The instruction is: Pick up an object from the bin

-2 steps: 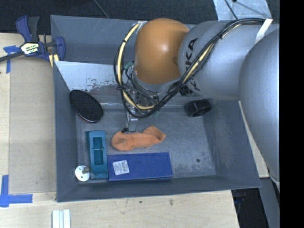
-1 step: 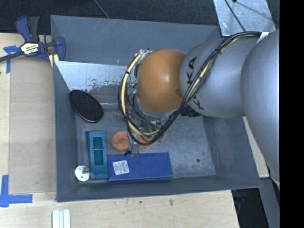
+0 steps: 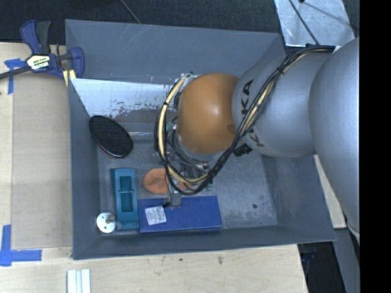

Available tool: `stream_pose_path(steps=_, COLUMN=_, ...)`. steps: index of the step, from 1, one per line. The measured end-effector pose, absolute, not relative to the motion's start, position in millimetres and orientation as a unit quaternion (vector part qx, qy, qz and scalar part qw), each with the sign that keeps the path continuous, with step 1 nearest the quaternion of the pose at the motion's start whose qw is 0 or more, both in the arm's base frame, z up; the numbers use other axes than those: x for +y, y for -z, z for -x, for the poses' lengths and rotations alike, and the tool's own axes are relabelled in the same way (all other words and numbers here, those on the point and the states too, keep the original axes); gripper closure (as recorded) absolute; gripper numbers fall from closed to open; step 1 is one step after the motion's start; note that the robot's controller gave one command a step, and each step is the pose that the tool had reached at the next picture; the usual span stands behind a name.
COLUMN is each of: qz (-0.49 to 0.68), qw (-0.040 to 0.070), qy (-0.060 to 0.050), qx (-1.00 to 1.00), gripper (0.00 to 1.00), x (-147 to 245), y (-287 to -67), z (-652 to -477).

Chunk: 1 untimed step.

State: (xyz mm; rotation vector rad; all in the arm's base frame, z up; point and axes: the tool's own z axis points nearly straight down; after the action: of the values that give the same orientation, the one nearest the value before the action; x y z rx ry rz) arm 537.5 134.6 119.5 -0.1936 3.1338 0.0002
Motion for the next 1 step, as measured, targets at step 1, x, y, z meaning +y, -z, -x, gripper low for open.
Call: stream_pose_path(steps=1, qz=0.104, qw=0.002, qy=0.000, qx=0.995, gripper=1.00, x=115.1, y=-137.2, z=-569.1)
